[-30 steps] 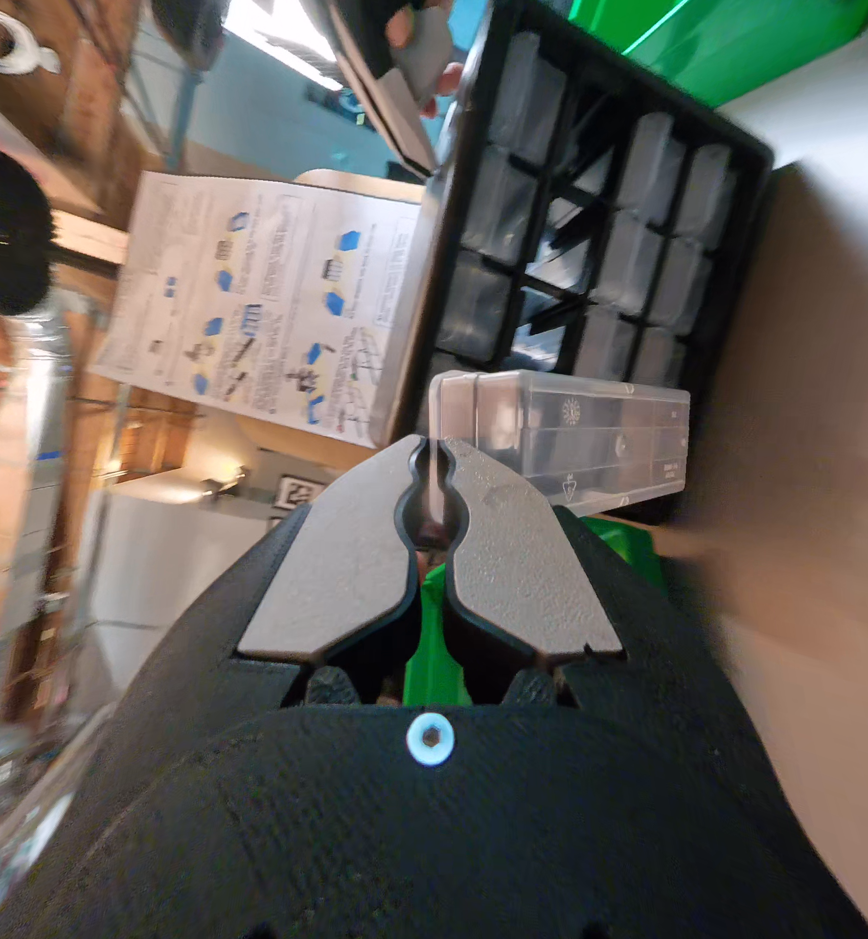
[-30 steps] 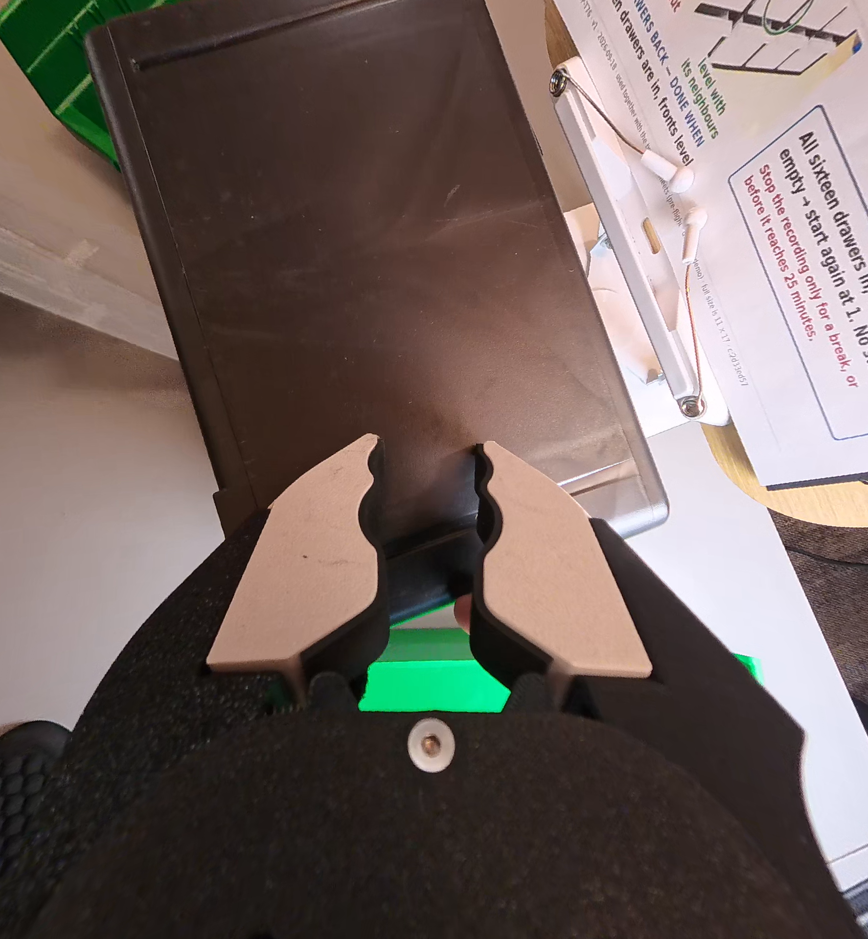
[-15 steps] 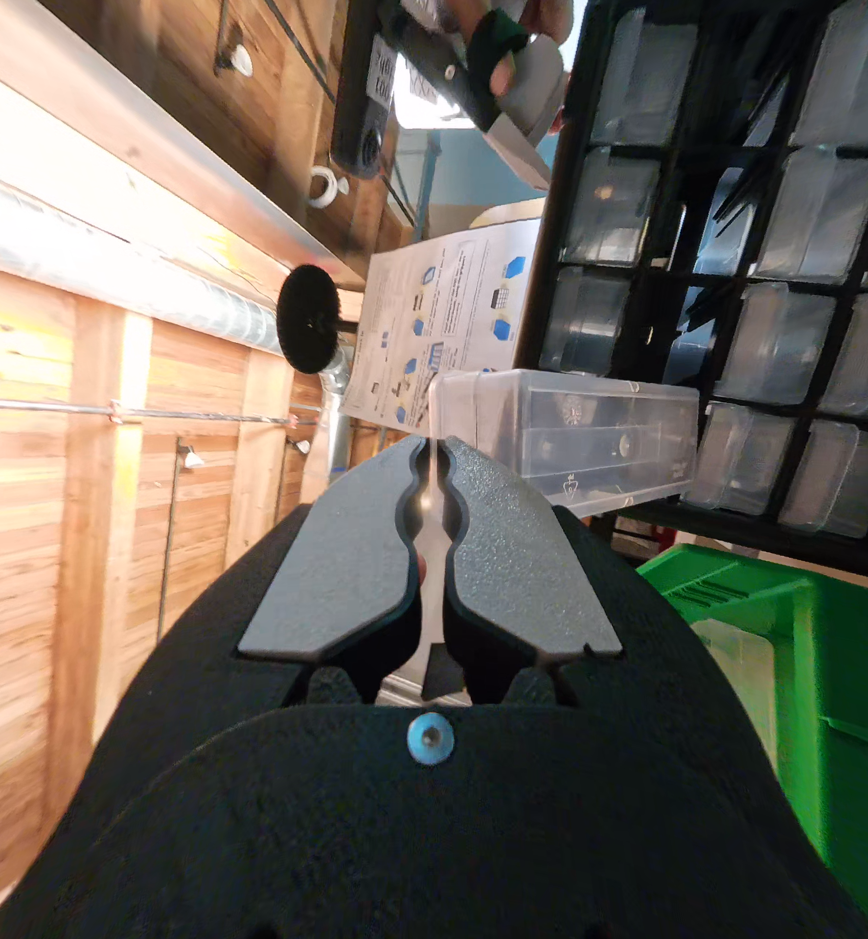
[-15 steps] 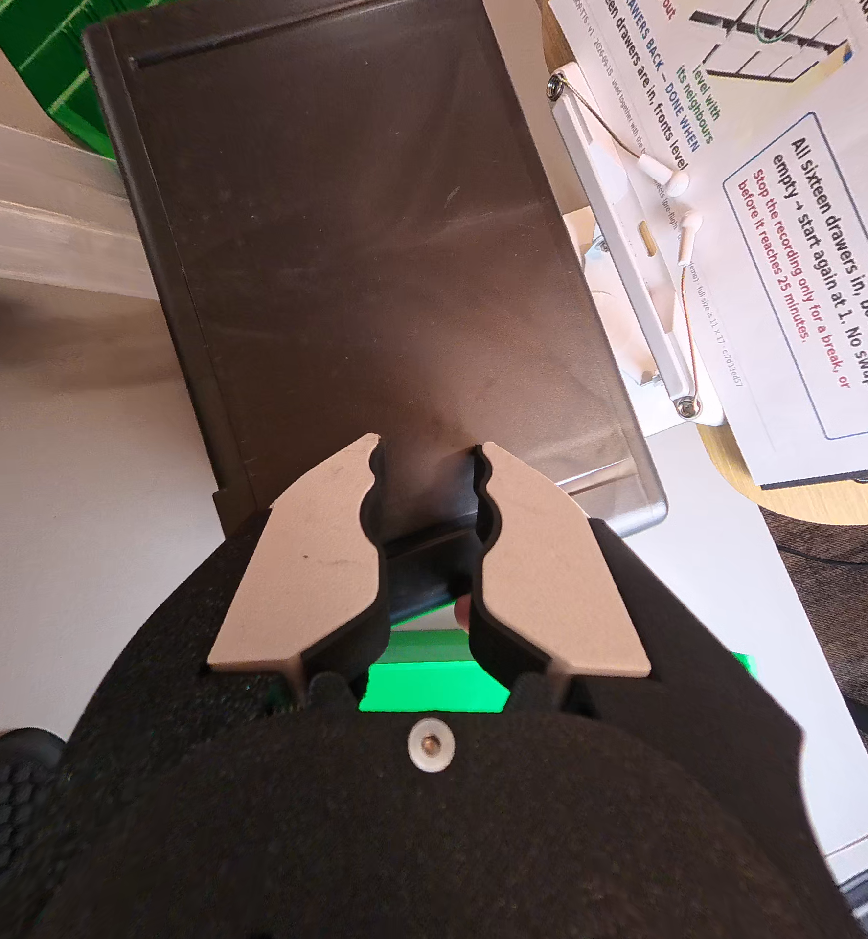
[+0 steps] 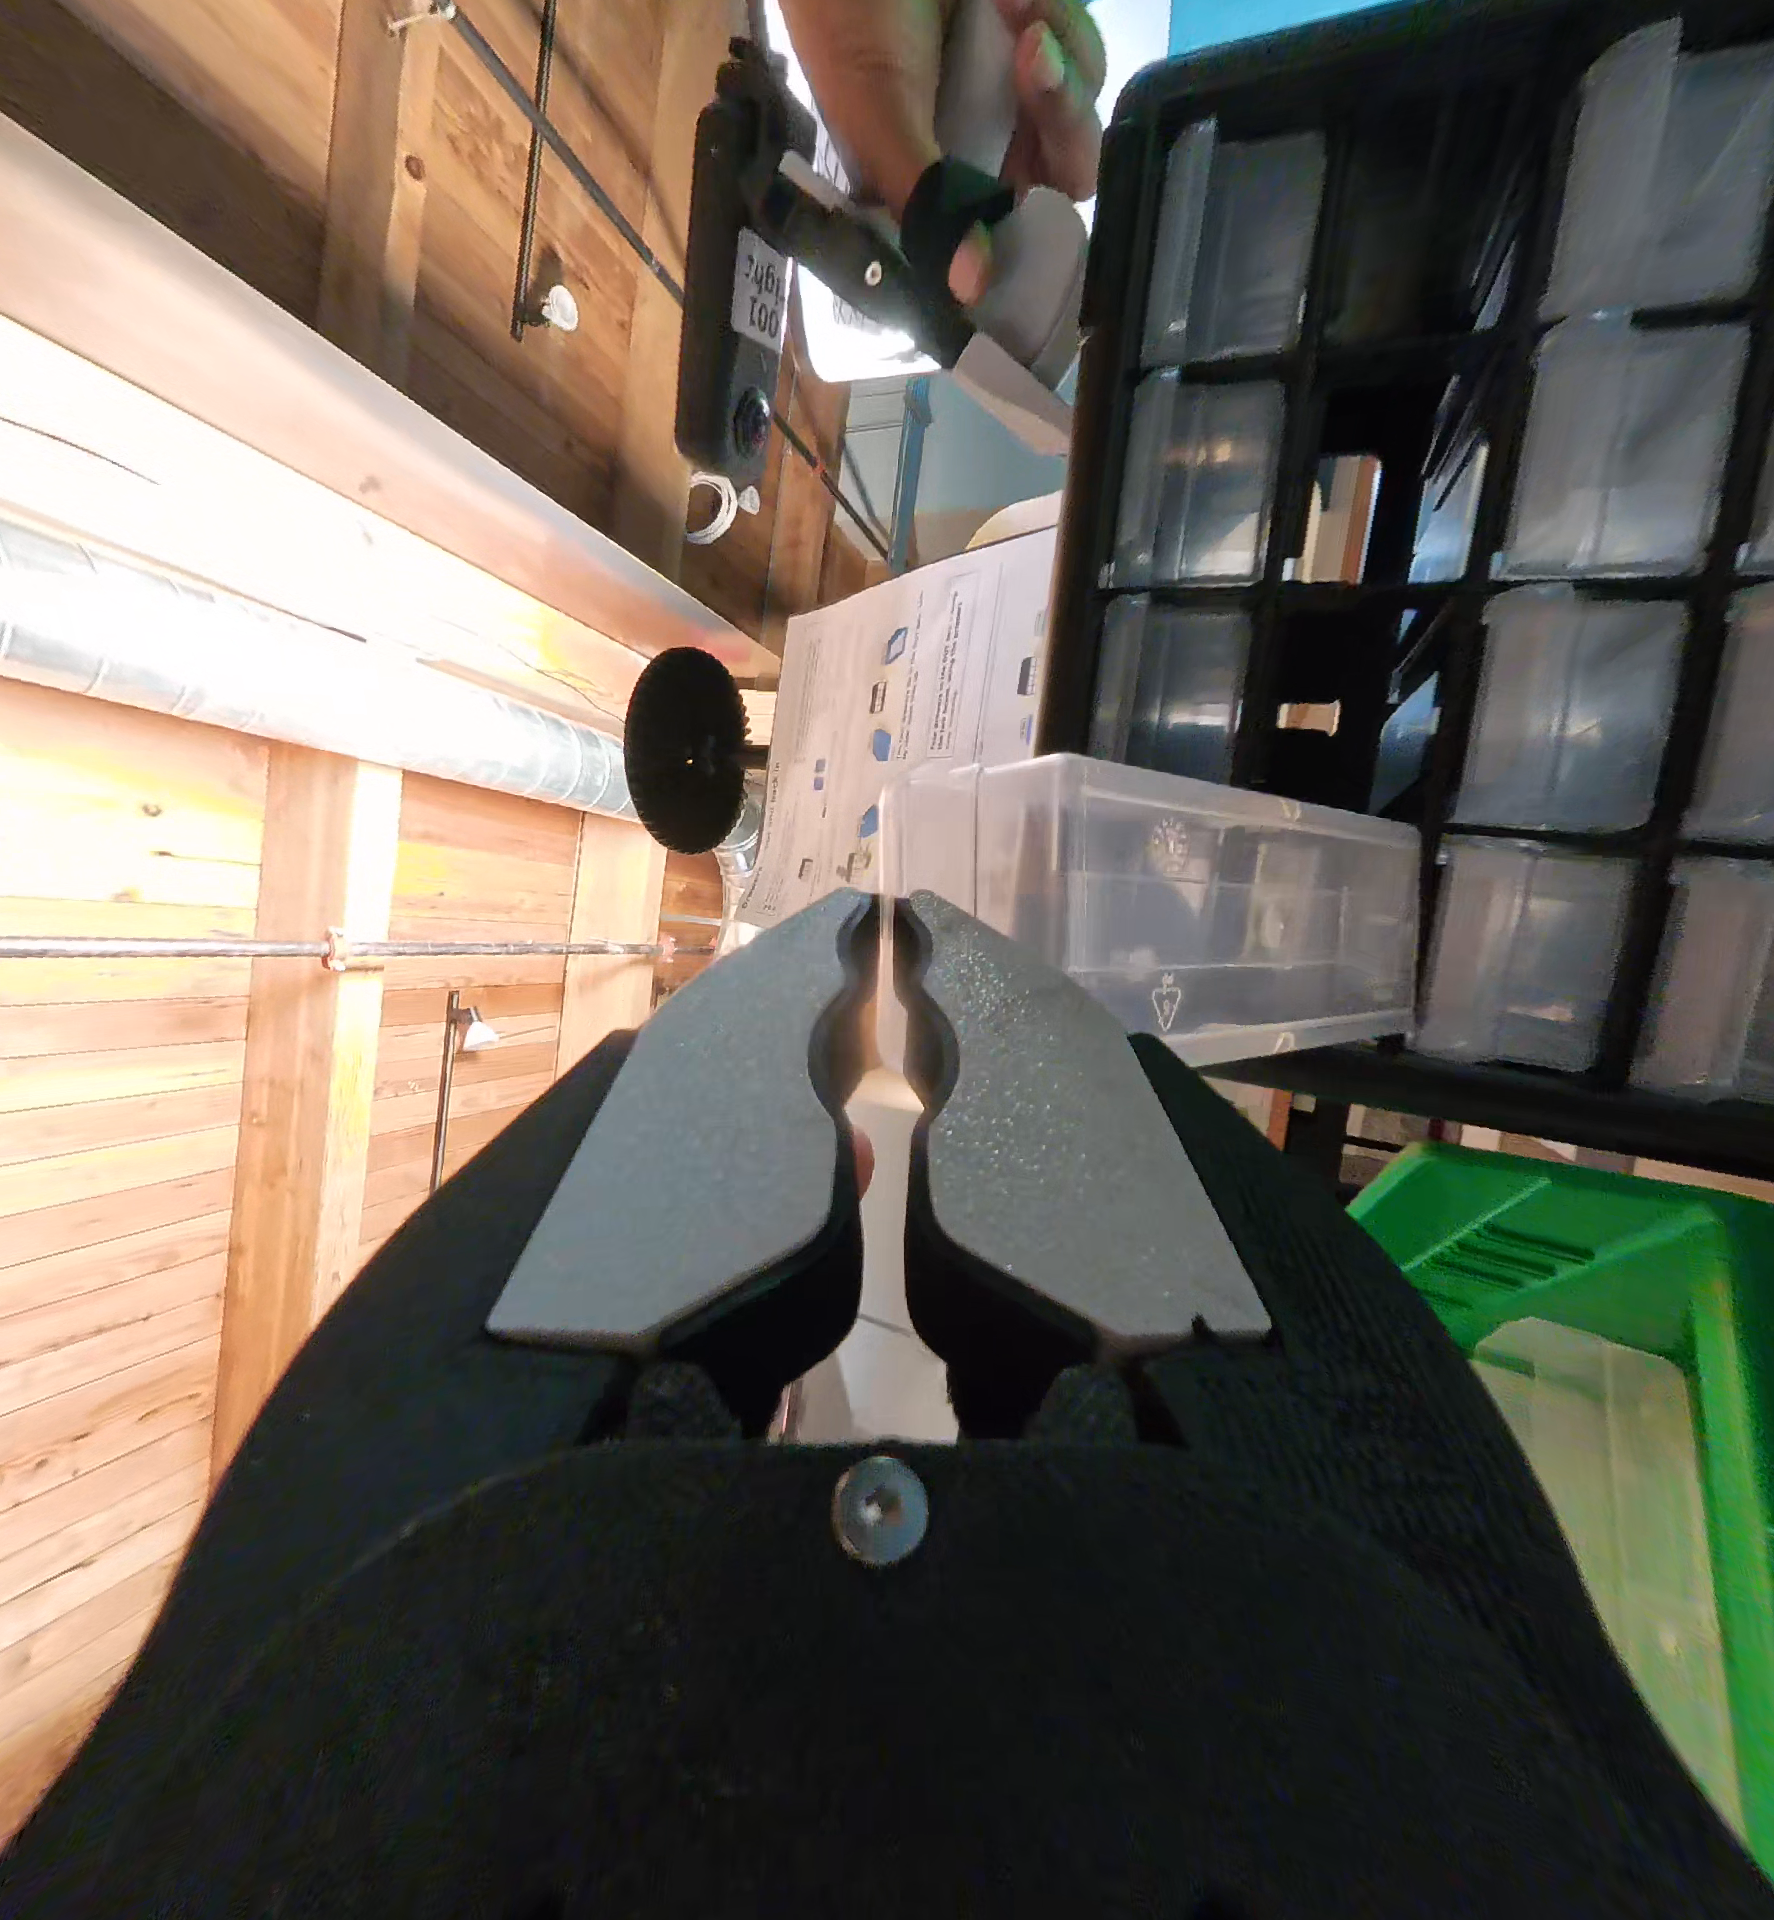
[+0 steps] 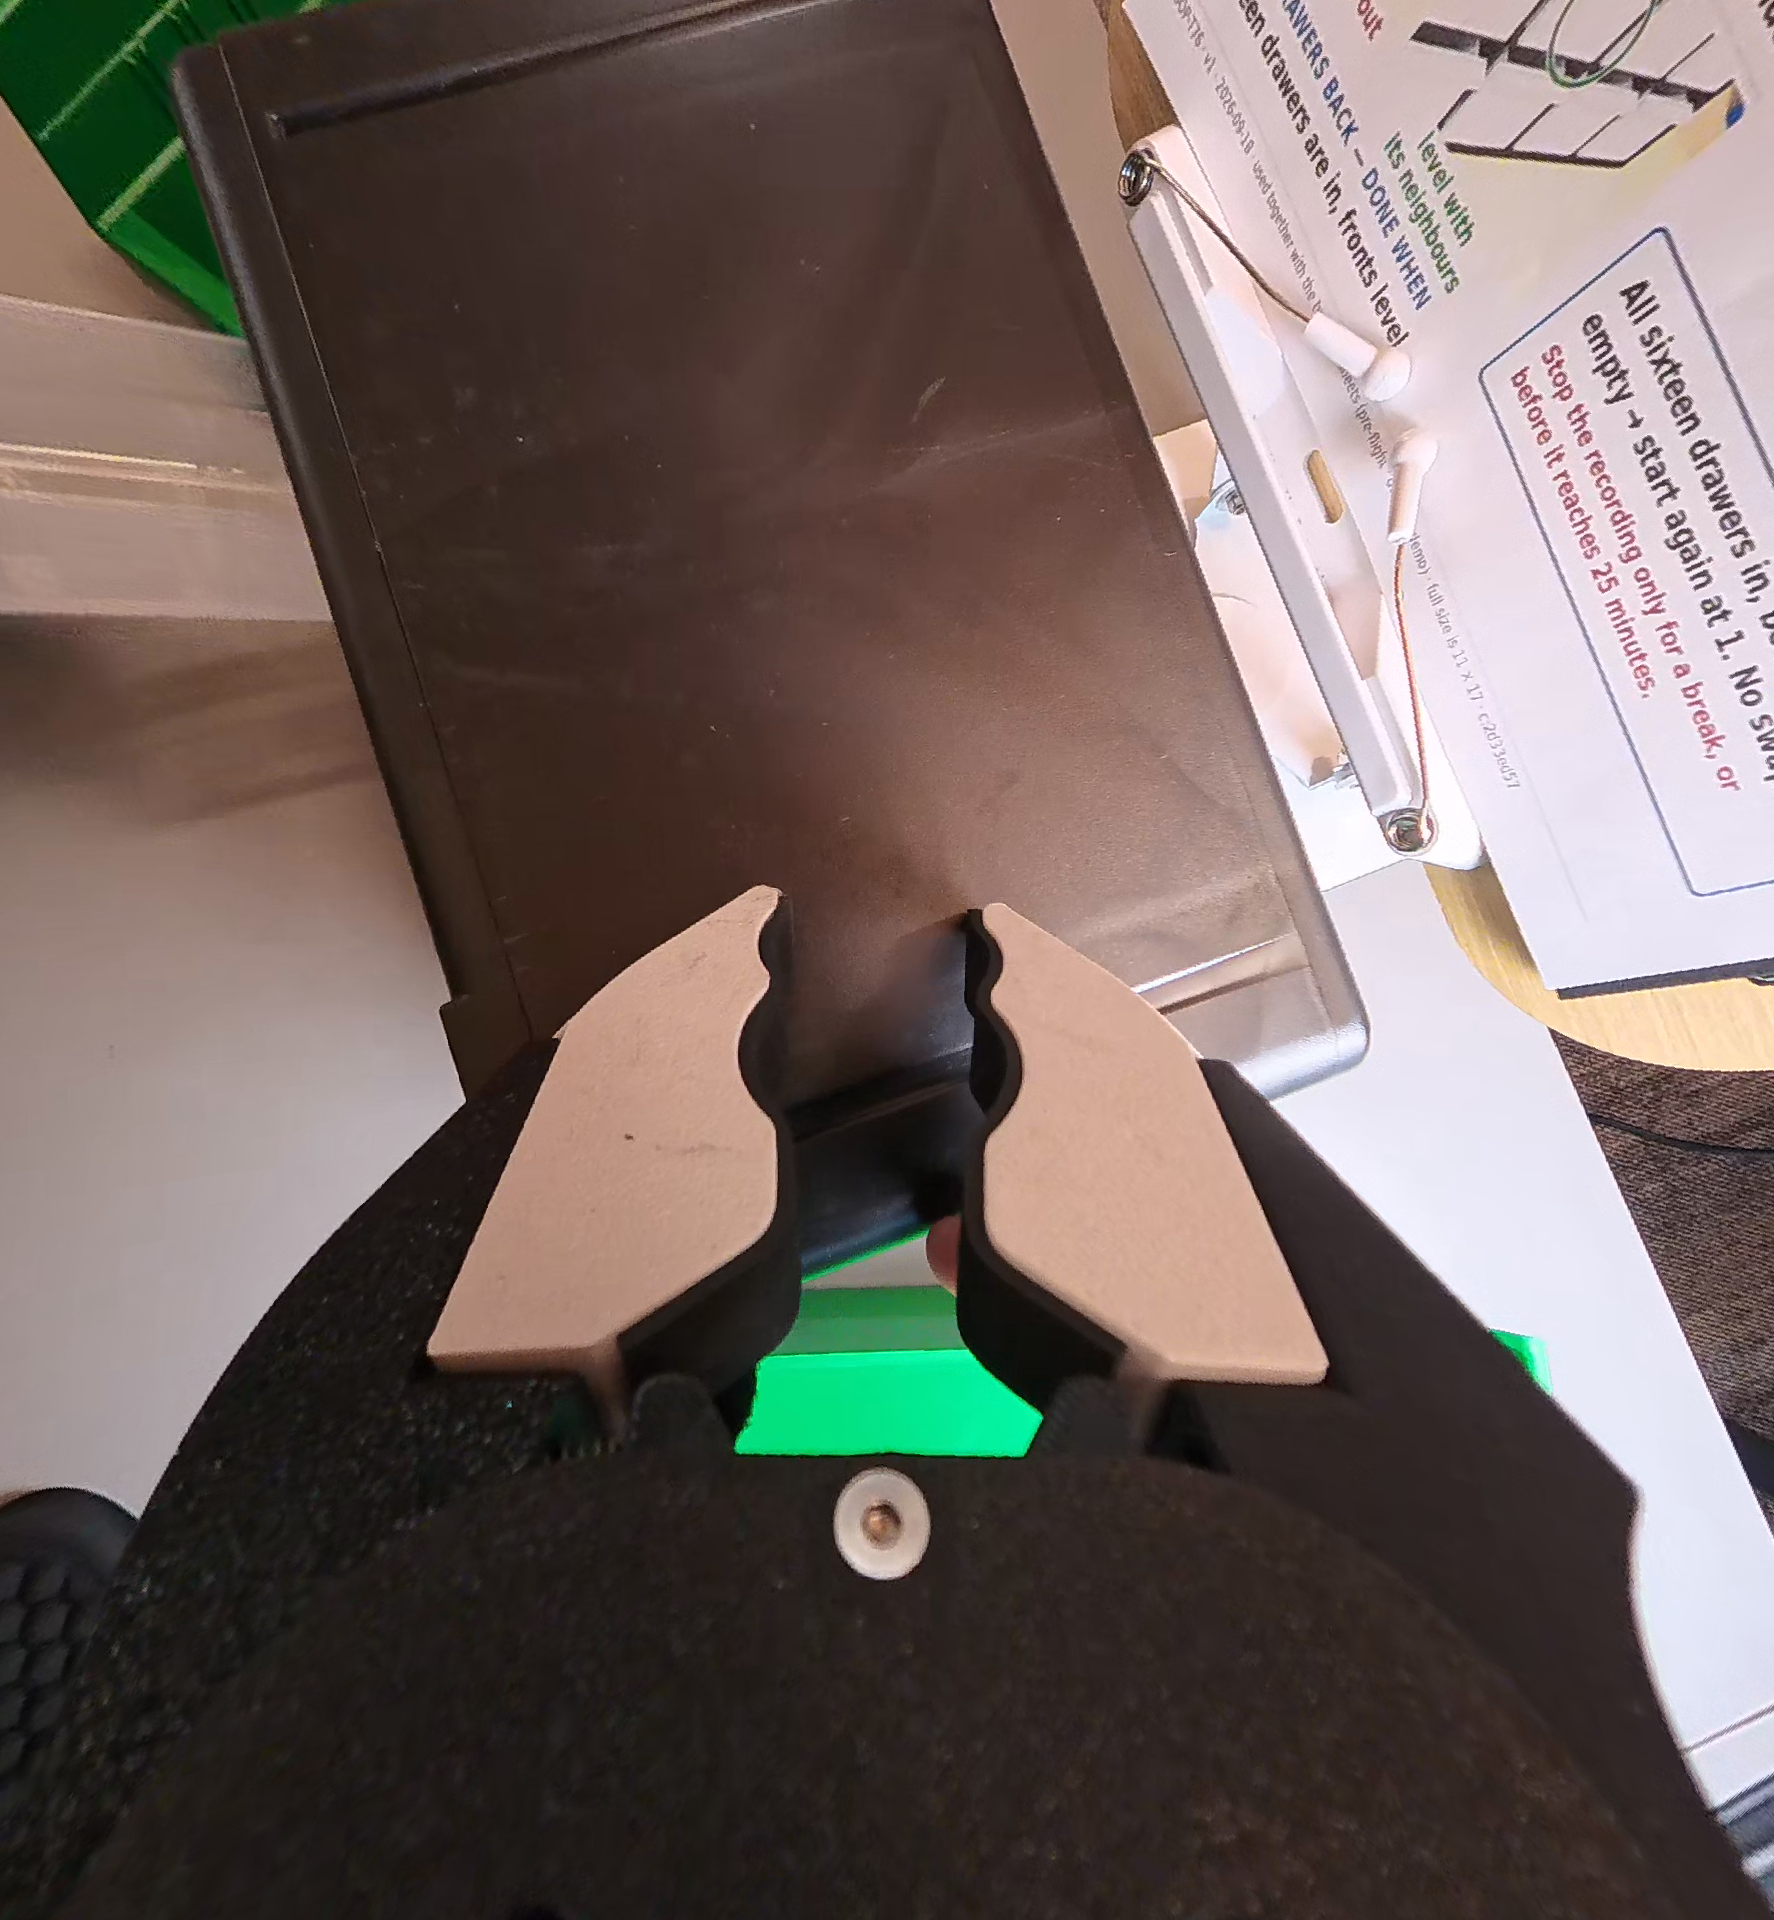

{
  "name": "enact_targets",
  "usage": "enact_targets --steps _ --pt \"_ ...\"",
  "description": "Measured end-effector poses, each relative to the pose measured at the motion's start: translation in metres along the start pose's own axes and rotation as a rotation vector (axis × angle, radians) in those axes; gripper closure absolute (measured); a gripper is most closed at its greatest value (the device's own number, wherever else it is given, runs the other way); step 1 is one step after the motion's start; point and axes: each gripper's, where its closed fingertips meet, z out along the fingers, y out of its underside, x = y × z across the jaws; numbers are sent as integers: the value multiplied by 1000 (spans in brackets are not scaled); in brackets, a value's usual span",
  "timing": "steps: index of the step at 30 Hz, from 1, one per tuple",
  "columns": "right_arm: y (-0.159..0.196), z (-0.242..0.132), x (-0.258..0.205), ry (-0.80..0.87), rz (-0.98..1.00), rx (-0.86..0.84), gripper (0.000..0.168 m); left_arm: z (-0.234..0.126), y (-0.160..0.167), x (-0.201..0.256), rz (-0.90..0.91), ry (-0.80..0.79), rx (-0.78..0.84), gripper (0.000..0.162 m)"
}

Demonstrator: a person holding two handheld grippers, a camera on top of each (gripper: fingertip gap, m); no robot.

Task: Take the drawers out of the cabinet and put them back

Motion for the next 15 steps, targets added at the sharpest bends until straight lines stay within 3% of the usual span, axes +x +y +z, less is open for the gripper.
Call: enact_targets --steps 9,15 --pt "0 0 0 -9 3 10 137 4 -13 6 96 -5 106 159" --pt "0 0 0 -6 2 6 137 -11 -30 33 73 84 157 158"
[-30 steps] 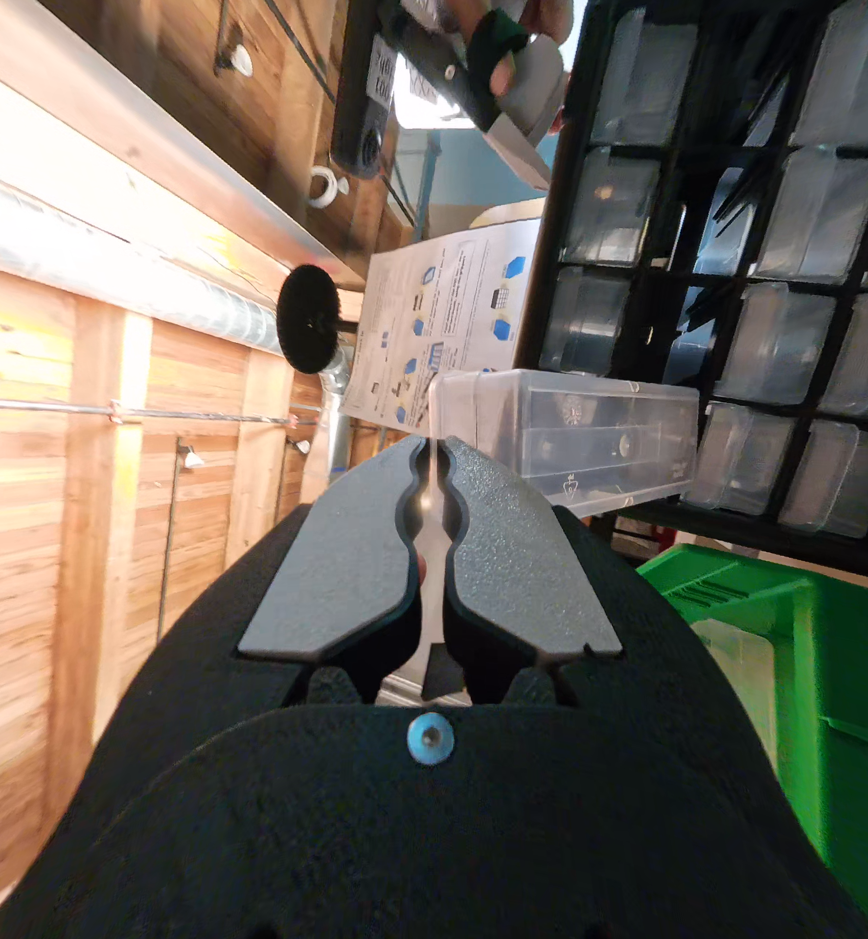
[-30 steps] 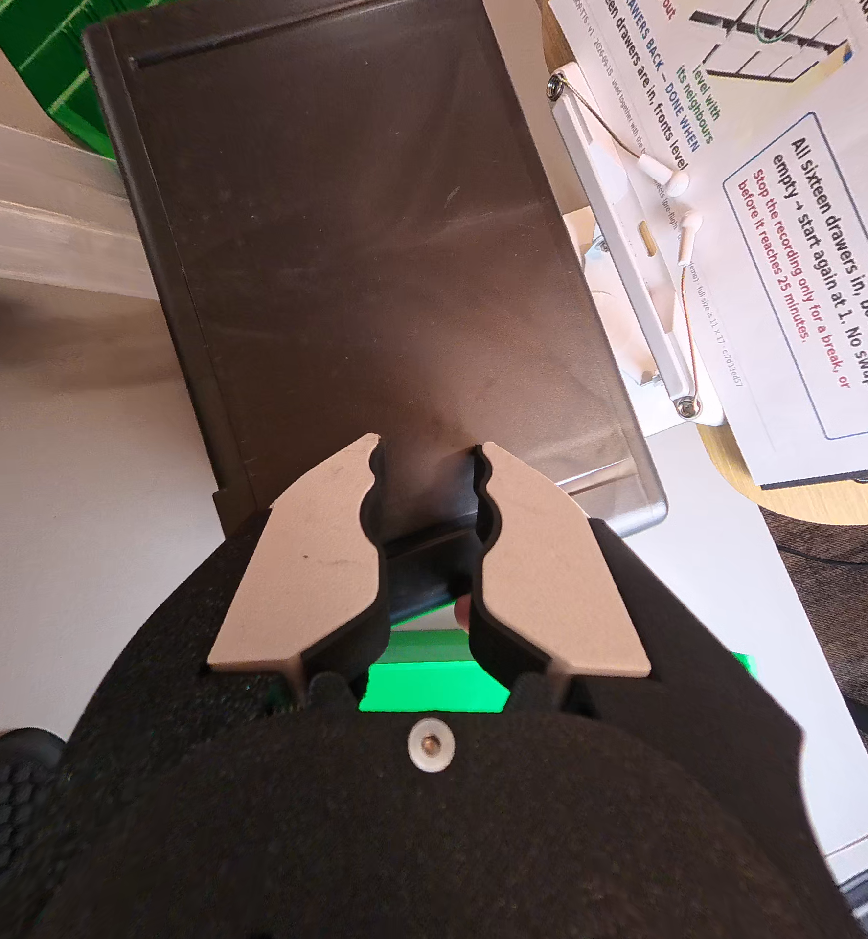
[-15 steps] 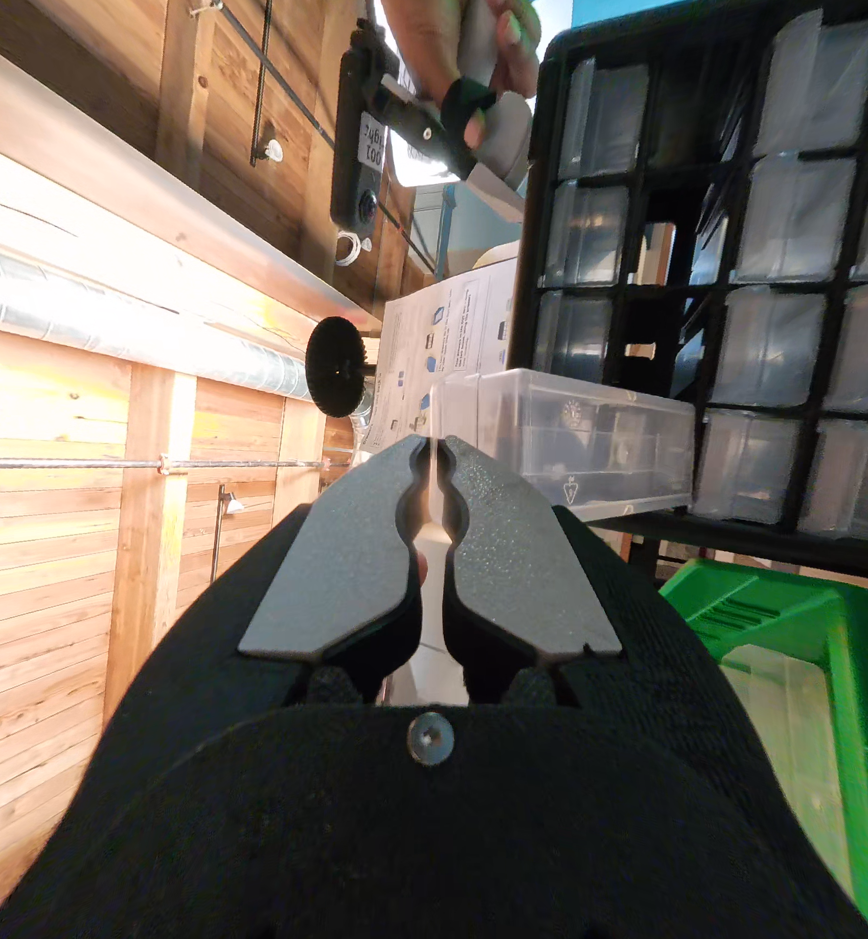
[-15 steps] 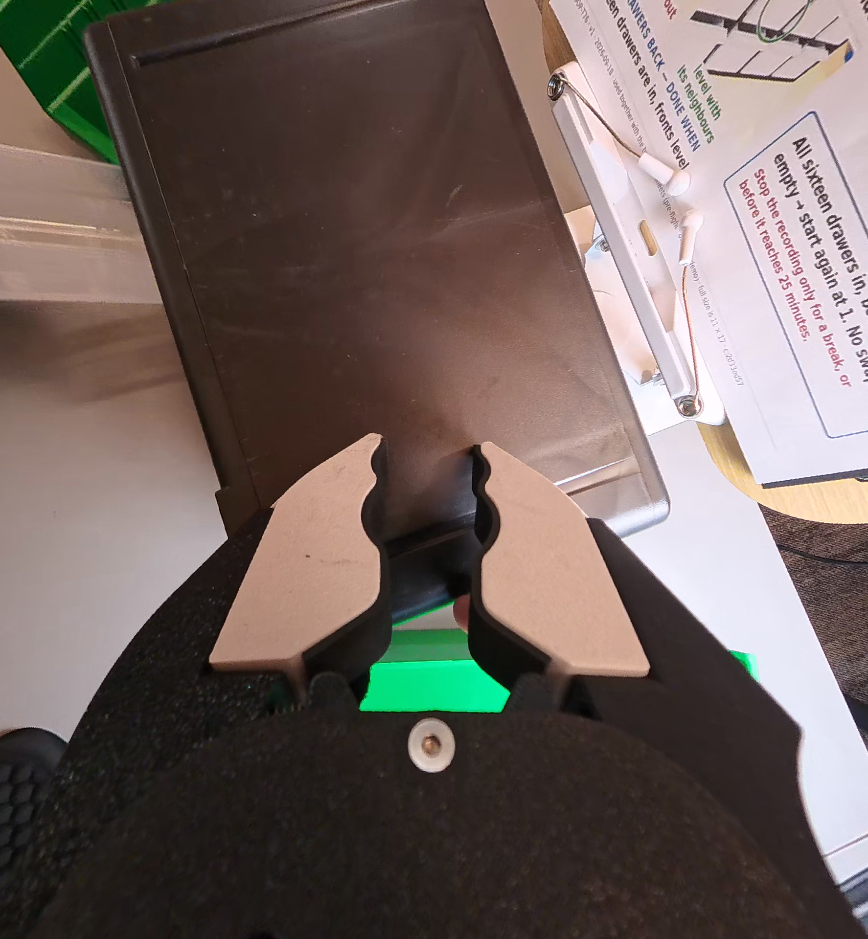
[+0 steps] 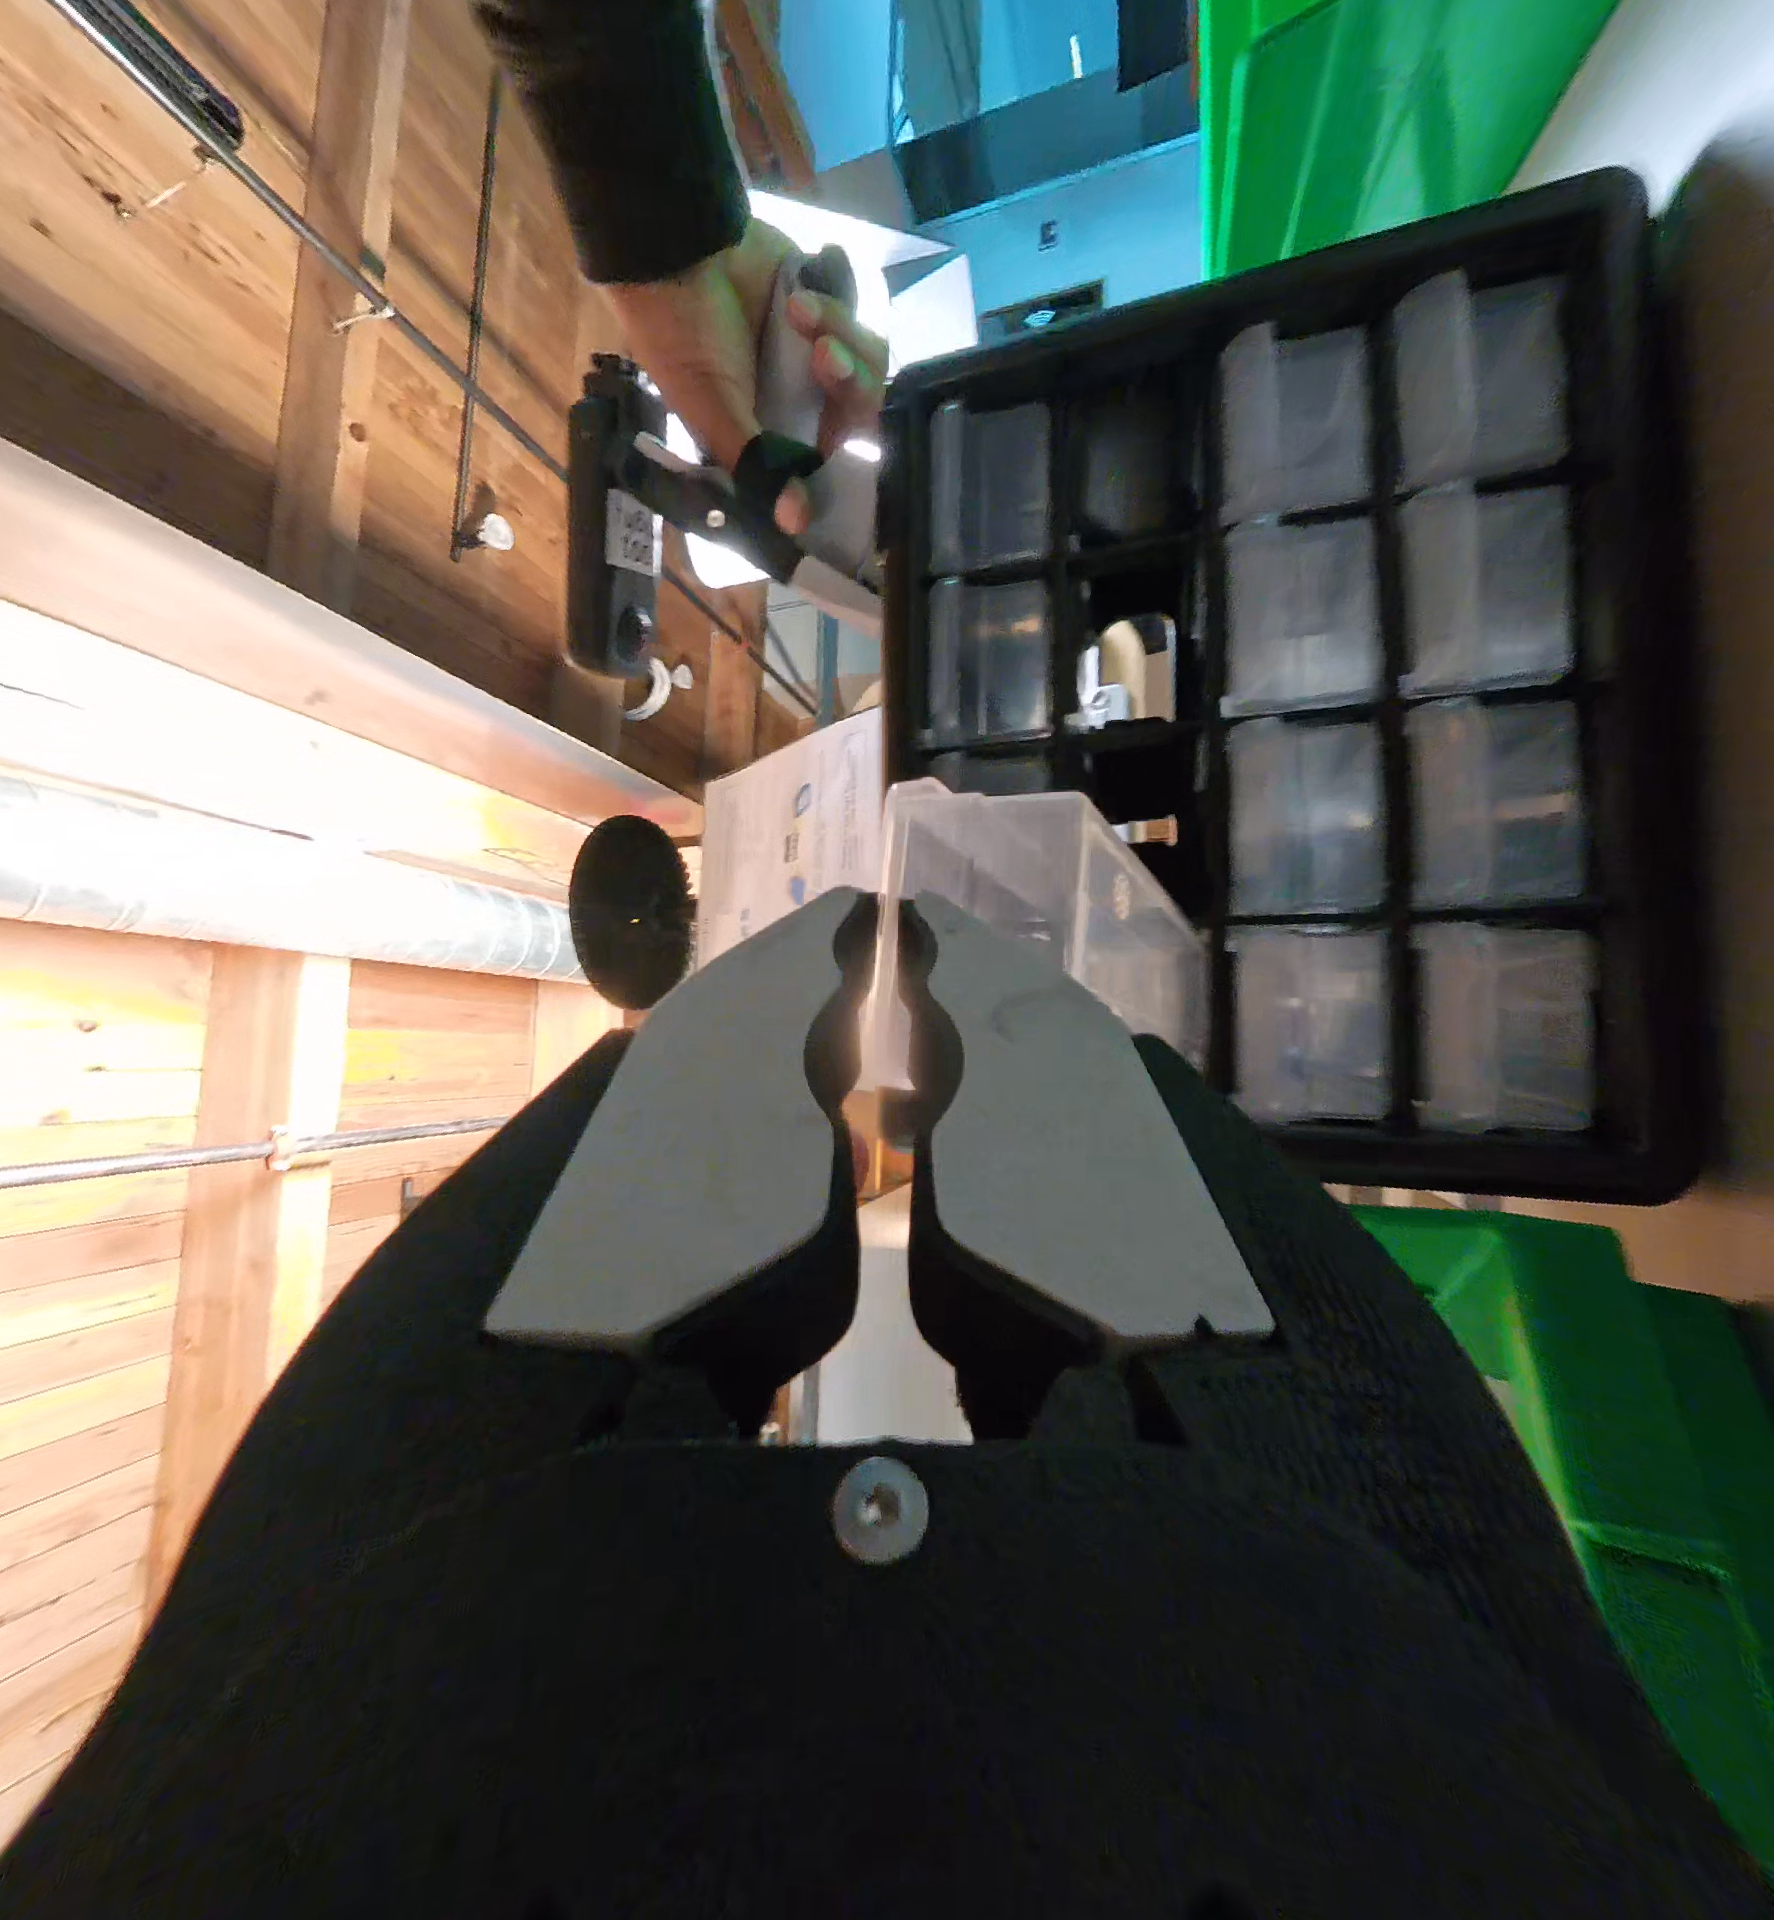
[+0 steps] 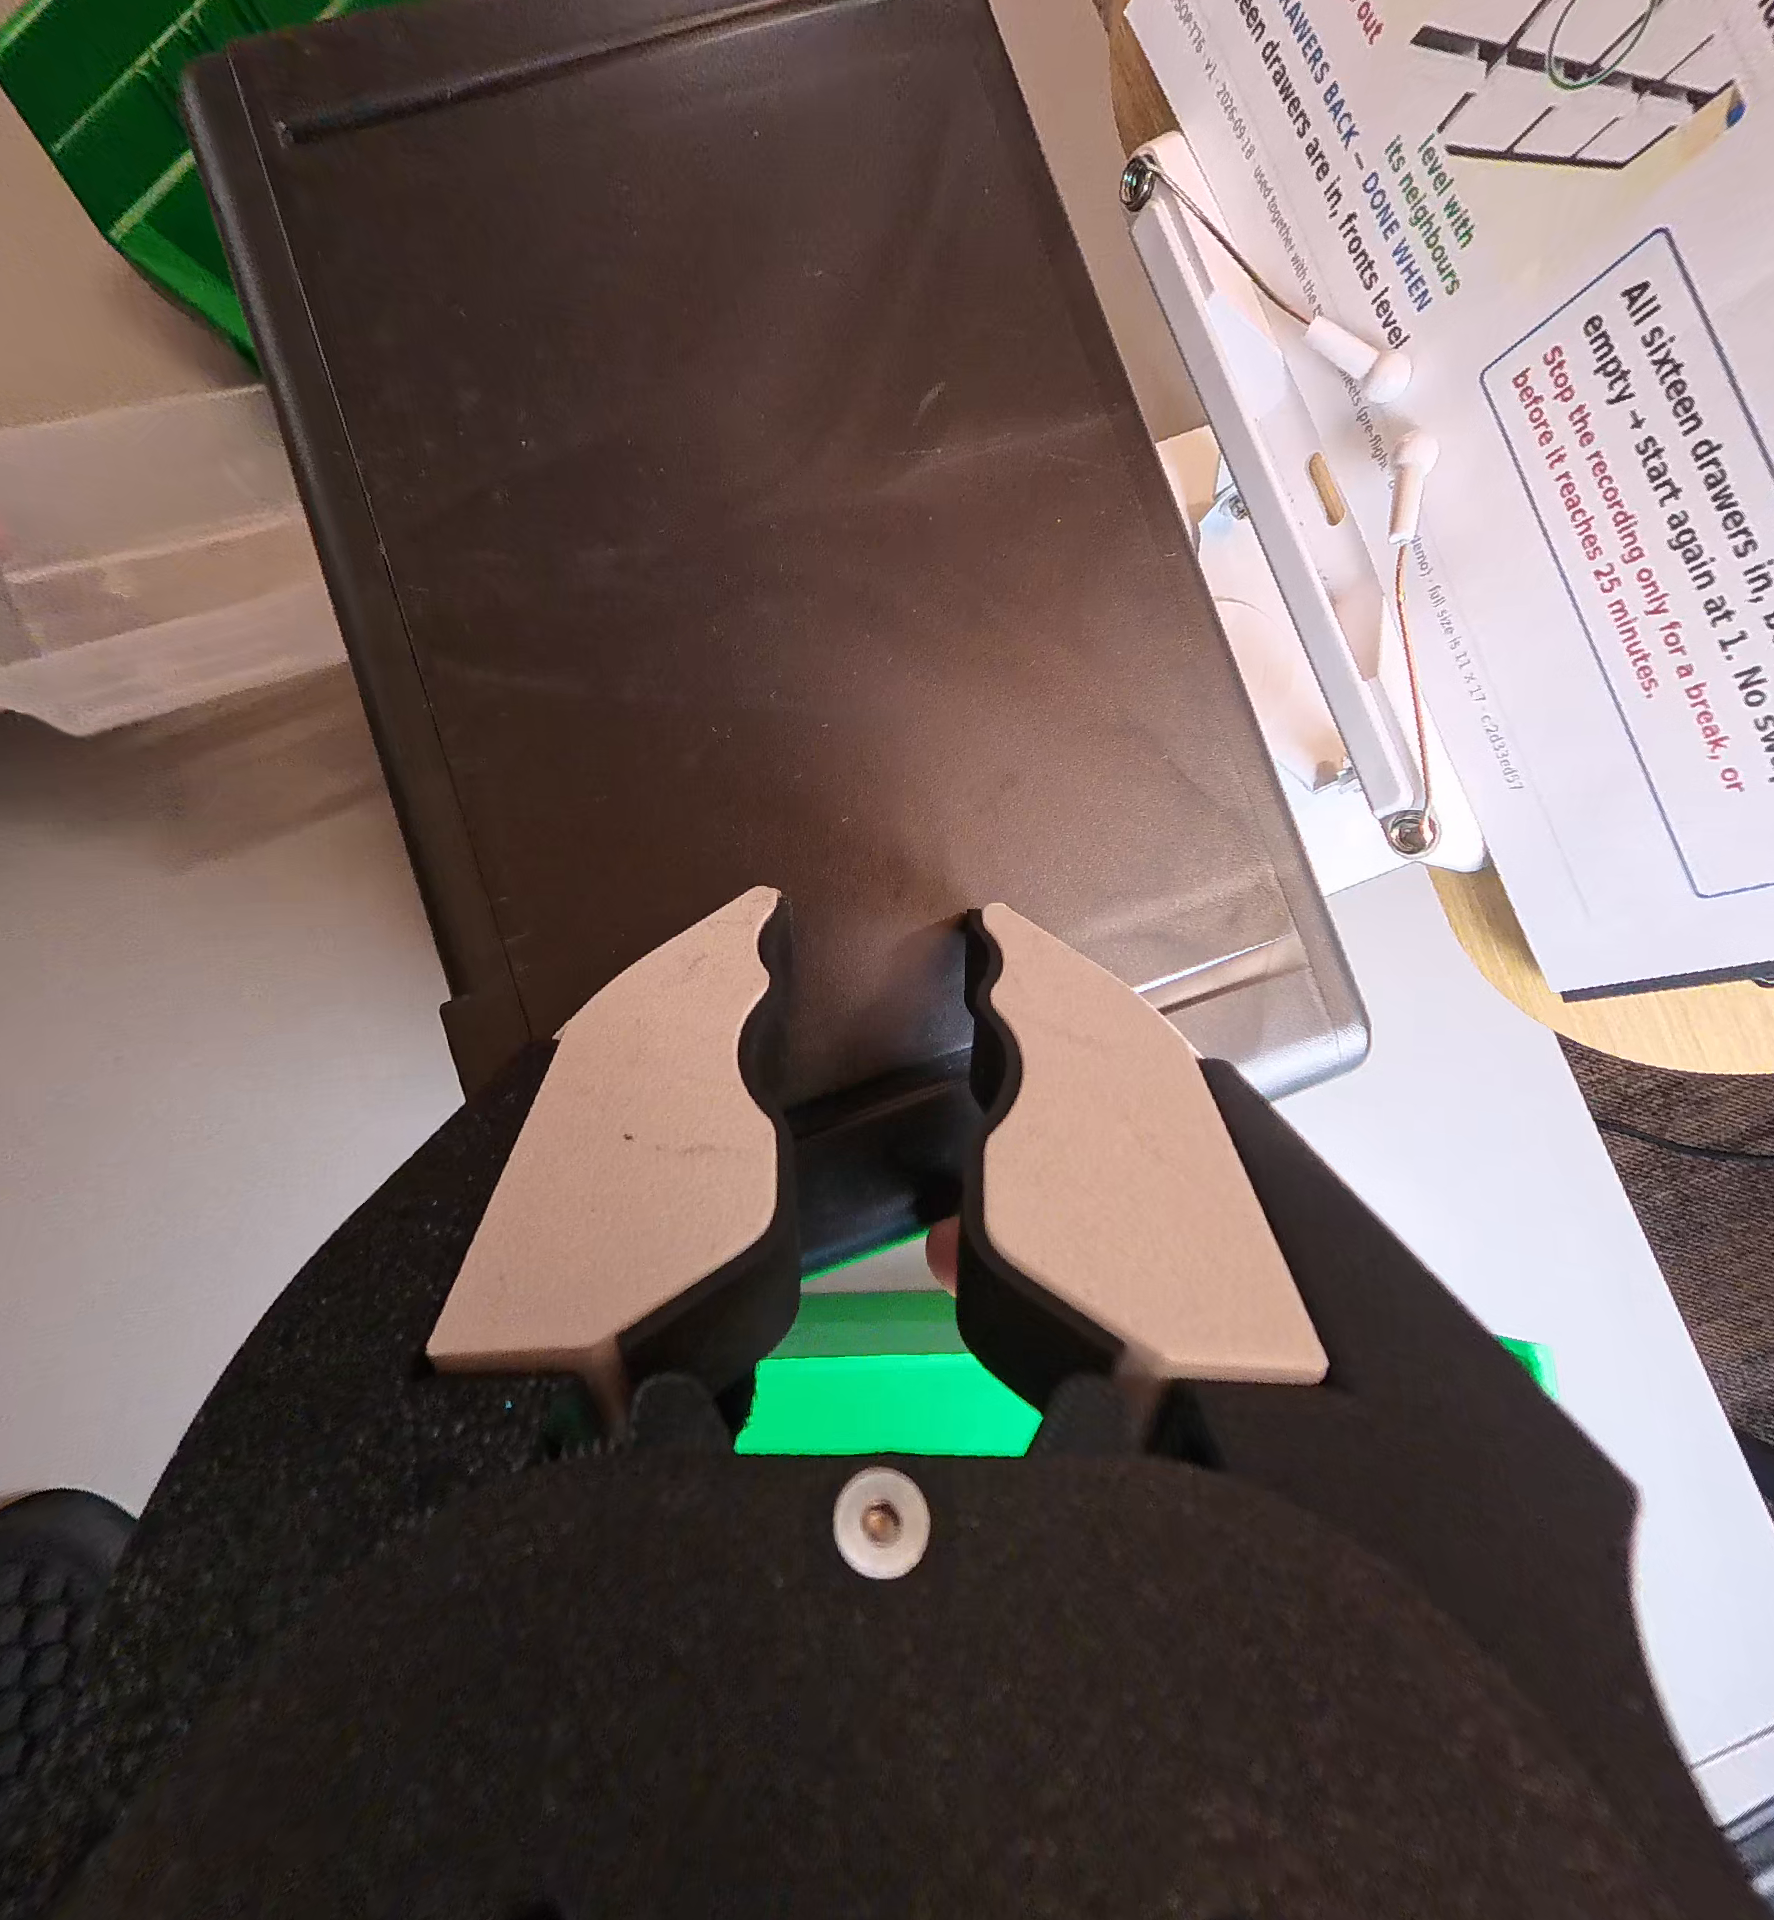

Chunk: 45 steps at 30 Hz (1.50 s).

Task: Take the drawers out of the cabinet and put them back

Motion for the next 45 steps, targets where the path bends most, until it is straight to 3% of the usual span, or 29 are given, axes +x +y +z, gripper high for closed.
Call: enact_targets --steps 7,20,26,31,35,39,45 --pt "1 -1 -1 -2 0 3 137 1 34 39 -86 111 -114 155" --pt "0 0 -1 -12 -8 -18 137 50 60 66 -454 287 -285 150" --pt "0 0 -1 -21 -12 -4 138 66 72 72 -534 359 -399 150" --pt "0 0 -1 -20 -6 24 138 55 68 76 -617 452 -423 137" --pt "0 0 -1 -19 -11 25 138 31 62 61 -884 518 -373 127" --pt "0 0 -1 -27 -21 19 138 5 111 40 -1176 525 -509 130" --pt "0 0 -1 -22 -17 17 138 -32 181 43 -1221 695 -721 131"
